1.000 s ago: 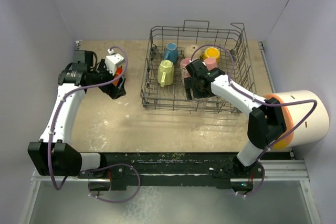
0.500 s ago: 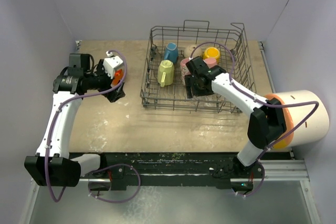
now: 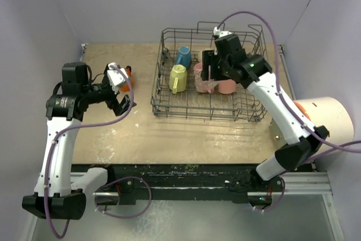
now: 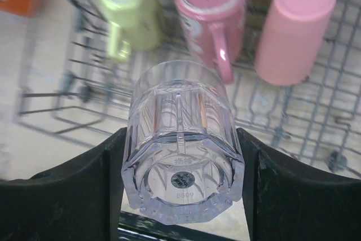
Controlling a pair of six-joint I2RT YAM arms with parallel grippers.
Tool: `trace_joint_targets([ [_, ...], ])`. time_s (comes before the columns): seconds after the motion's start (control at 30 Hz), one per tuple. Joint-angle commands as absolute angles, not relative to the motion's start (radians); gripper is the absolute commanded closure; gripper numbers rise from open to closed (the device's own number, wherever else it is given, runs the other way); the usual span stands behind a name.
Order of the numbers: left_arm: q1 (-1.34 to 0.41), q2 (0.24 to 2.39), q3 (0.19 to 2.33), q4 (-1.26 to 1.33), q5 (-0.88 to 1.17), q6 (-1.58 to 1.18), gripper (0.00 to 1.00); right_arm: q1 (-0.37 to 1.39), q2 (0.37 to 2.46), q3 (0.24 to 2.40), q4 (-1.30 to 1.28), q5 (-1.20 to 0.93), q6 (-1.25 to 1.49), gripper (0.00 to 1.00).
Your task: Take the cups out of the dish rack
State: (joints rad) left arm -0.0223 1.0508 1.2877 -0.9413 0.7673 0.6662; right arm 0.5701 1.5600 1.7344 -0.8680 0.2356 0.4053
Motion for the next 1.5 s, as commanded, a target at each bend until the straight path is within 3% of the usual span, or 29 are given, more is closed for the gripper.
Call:
trace_joint_targets([
  [0.0,-0.023,0.986,1.305,-0.861,0.92,0.778,0.01,0.579,1.485,1.838,-0.804,0.037,0.454,0.81],
  [0.27,-0.023,0.914,1.273,-0.802,1.009,0.993,0.01,0.582,1.378,1.596,-0.328,-0.533,0.664,0.83],
  [0.4,-0.023,0.854,1.236,-0.715,1.079,1.026,0.01,0.588,1.349,1.451,-0.05,-0.698,0.829,0.9],
  [0.8,-0.024,0.833,1.239,-0.696,1.139,1.212,0.03,0.686,1.367,1.296,0.31,-0.745,1.09,0.94],
  [1.0,-0.024,0.814,1.221,-0.679,1.202,1.316,0.18,0.743,1.404,1.257,0.473,-0.75,1.19,0.96],
  [1.23,-0.023,0.799,1.216,-0.672,1.224,1.327,0.27,0.793,1.442,1.256,0.517,-0.738,1.219,0.99],
  [1.47,-0.023,0.818,1.248,-0.763,1.254,1.369,0.48,0.849,1.48,1.257,0.603,-0.711,1.279,1.0],
])
